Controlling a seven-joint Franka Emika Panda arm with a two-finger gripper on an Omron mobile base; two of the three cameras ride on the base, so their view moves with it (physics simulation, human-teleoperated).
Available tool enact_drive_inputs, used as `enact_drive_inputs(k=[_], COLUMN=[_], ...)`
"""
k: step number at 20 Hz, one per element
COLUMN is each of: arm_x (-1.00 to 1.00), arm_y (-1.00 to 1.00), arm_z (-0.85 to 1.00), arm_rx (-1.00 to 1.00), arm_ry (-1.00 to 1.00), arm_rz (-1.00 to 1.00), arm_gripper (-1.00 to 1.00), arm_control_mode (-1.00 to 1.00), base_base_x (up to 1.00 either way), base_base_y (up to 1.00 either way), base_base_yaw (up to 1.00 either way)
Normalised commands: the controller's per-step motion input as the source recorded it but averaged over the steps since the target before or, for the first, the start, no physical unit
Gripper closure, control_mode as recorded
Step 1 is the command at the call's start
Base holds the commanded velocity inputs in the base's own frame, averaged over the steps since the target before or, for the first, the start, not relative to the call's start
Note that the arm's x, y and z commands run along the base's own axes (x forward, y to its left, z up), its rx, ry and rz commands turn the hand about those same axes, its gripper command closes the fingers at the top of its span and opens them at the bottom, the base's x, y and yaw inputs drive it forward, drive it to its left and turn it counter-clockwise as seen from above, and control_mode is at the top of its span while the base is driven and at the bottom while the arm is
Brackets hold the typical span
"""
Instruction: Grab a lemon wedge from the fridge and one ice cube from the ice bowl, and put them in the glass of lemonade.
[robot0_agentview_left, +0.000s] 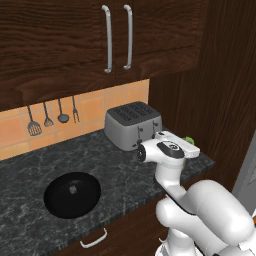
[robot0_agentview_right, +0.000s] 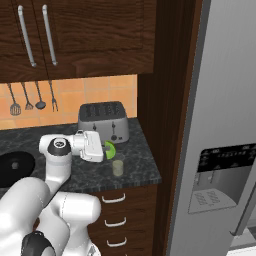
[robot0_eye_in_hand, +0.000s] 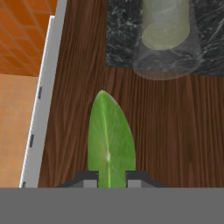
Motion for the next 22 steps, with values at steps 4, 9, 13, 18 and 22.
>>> enact_drive_inputs(k=[4, 9, 13, 18, 22], arm_x=[0.01, 0.00, 0.00, 0.00, 0.00], arm_y=[-0.04, -0.14, -0.05, 0.00, 0.00], arm_z=[-0.06, -0.08, -0.16, -0.28, -0.28], arm_rx=[0.01, 0.01, 0.01, 0.00, 0.00], arm_ry=[-0.05, 0.00, 0.00, 0.00, 0.00], arm_rz=[0.00, 0.00, 0.00, 0.00, 0.00], arm_gripper=[1.00, 1.00, 1.00, 1.00, 1.00], arm_control_mode=[-1.00, -1.00, -1.00, -1.00, -1.00], base_base_x=[0.00, 0.00, 0.00, 0.00, 0.00], base_base_y=[0.00, 0.00, 0.00, 0.00, 0.00], base_base_yaw=[0.00, 0.00, 0.00, 0.00, 0.00])
